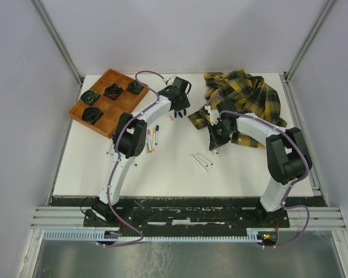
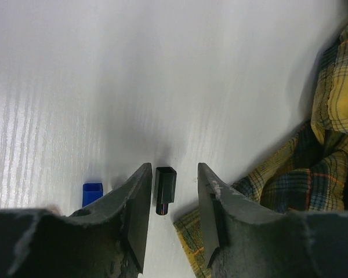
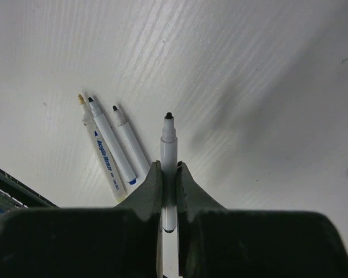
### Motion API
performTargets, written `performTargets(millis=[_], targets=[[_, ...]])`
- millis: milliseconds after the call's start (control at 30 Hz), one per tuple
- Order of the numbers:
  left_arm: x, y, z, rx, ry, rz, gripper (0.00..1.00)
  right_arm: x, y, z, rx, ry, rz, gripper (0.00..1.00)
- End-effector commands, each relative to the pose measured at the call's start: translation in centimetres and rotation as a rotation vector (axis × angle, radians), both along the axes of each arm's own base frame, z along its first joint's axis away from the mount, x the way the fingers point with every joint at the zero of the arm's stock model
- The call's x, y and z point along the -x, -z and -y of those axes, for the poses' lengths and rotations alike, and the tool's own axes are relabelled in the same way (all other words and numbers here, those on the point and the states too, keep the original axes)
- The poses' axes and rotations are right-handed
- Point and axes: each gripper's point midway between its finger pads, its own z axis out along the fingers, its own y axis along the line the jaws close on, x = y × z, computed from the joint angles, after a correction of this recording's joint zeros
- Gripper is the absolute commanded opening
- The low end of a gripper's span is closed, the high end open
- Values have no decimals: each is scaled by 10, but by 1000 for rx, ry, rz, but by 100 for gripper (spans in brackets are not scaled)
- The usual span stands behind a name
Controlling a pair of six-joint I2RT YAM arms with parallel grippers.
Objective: Open the pen caps
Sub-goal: Place the pen cap at the center of the board, then place the pen at the center of the board.
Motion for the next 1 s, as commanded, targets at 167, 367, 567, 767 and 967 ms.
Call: performTargets(millis=[167, 367, 567, 767, 967], targets=[[1, -116, -7, 19, 45, 215, 44, -10, 9, -5, 15, -46, 6, 12], [44, -163, -29, 60, 127, 369, 44, -3, 17, -11, 49, -101, -6, 14], [112, -208, -68, 133, 158, 598, 53, -1, 24, -12, 95, -133, -3, 17], [180, -192, -110, 159, 155, 665, 69, 2, 28, -15, 127, -159, -3, 21], [234, -188, -131, 216, 196, 723, 73, 2, 28, -15, 136, -163, -2, 24]])
